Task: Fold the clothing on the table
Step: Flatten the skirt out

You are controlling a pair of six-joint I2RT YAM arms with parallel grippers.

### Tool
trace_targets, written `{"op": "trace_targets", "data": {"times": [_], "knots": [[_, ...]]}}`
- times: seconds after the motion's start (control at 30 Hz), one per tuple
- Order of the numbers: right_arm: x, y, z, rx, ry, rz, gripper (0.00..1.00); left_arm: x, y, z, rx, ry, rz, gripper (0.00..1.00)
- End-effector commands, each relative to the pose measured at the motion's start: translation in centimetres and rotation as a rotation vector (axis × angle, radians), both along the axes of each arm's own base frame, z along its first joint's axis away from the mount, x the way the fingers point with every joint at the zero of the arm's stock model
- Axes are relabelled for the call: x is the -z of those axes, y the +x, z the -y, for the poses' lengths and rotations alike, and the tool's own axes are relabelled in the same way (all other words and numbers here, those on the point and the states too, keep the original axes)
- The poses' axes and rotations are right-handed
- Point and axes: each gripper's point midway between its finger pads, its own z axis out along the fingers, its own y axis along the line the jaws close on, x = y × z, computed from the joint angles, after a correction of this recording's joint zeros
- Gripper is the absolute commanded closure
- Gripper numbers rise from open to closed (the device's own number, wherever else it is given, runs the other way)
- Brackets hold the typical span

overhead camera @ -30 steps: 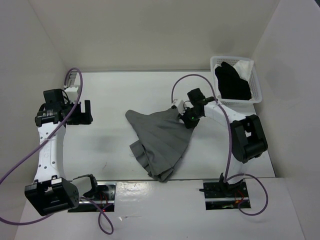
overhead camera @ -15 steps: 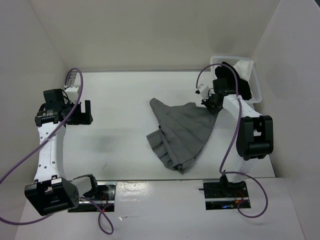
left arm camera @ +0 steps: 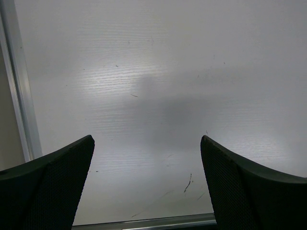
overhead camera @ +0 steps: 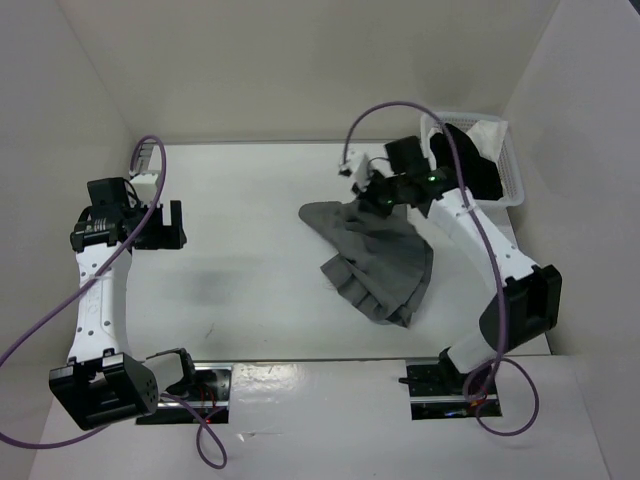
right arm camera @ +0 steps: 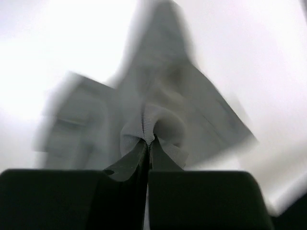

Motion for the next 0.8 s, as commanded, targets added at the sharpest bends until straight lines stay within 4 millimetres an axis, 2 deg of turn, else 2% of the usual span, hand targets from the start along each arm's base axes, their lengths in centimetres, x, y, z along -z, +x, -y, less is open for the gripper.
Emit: {"op": "trace_targets", "data": {"times": [0.0, 0.03, 0.07, 0.1, 0.13, 0.17, 0.2, 0.23, 0.27, 0.33, 0.37, 0.43, 0.53, 0.57, 0.6, 0.63, 0.67, 0.7, 0.77], "knots": [[-3.3, -9.5, -8.5, -0.332, 0.177, -0.13, 1.0, -0.4, -0.2, 0.0, 0.006, 0.0, 0.01, 0.03], [-3.2, -13.5, -11.8, -0.483, 0.22, -0.206, 1.0, -0.6, -0.3, 0.1, 0.006, -0.001, 0.008, 0.03], [-3.5, -15.4, -13.2, -0.562, 0.237, -0.243, 1.0, -0.5, -0.4, 0.1, 0.006, -0.004, -0.001, 0.03], [-2.8, -17.8, -13.9, -0.635, 0.234, -0.318, 1.0, -1.0, -0.2, 0.2, 0.013, -0.007, 0.015, 0.03], [-2.0, -20.7, -15.4, -0.736, 0.229, -0.383, 0.99, -0.9, -0.5, 0.3, 0.019, -0.005, 0.004, 0.03], [-1.9, -22.6, -16.1, -0.799, 0.243, -0.43, 0.93, -1.2, -0.3, 0.2, 0.019, -0.002, 0.014, 0.03], [-1.5, -23.8, -16.4, -0.825, 0.227, -0.457, 0.82, -1.5, -0.4, 0.3, 0.019, -0.002, 0.012, 0.03], [-0.4, -25.8, -17.1, -0.873, 0.196, -0.507, 0.69, -1.5, -0.4, 0.2, 0.026, 0.004, 0.013, 0.03], [0.5, -26.7, -17.1, -0.896, 0.154, -0.518, 0.57, -1.5, -0.4, 0.5, 0.035, -0.006, 0.016, 0.03], [1.6, -28.6, -17.5, -0.942, 0.097, -0.542, 0.5, -1.6, -0.3, 0.8, 0.049, -0.021, 0.021, 0.03], [1.6, -28.6, -17.5, -0.94, 0.093, -0.55, 0.49, -1.6, -0.3, 1.0, 0.056, -0.029, 0.024, 0.03], [0.4, -27.4, -17.7, -0.919, 0.136, -0.517, 0.49, -1.2, -0.7, 1.1, 0.062, -0.036, 0.019, 0.03], [-2.5, -21.1, -15.6, -0.731, 0.262, -0.428, 0.48, -0.9, -0.7, 1.4, 0.092, -0.041, 0.018, 0.03], [-4.0, -16.6, -13.6, -0.608, 0.313, -0.319, 0.48, -0.9, -0.9, 1.7, 0.102, -0.056, 0.013, 0.03], [-3.5, -14.1, -11.8, -0.503, 0.302, -0.276, 0.48, -0.4, -0.7, 1.9, 0.108, -0.071, -0.004, 0.03], [-4.2, -11.2, -10.4, -0.396, 0.325, -0.207, 0.48, -0.2, -0.5, 2.3, 0.134, -0.094, -0.008, 0.03], [-4.5, -8.0, -6.8, -0.254, 0.327, -0.151, 0.48, -0.1, -0.2, 2.7, 0.151, -0.104, -0.011, 0.03], [-3.3, -6.3, -4.3, -0.153, 0.282, -0.126, 0.46, 0.5, 0.3, 2.9, 0.16, -0.128, -0.037, 0.03], [-3.0, -4.1, -0.7, -0.02, 0.278, -0.08, 0.46, 0.7, 1.4, 4.2, 0.216, -0.164, -0.053, 0.06]]}}
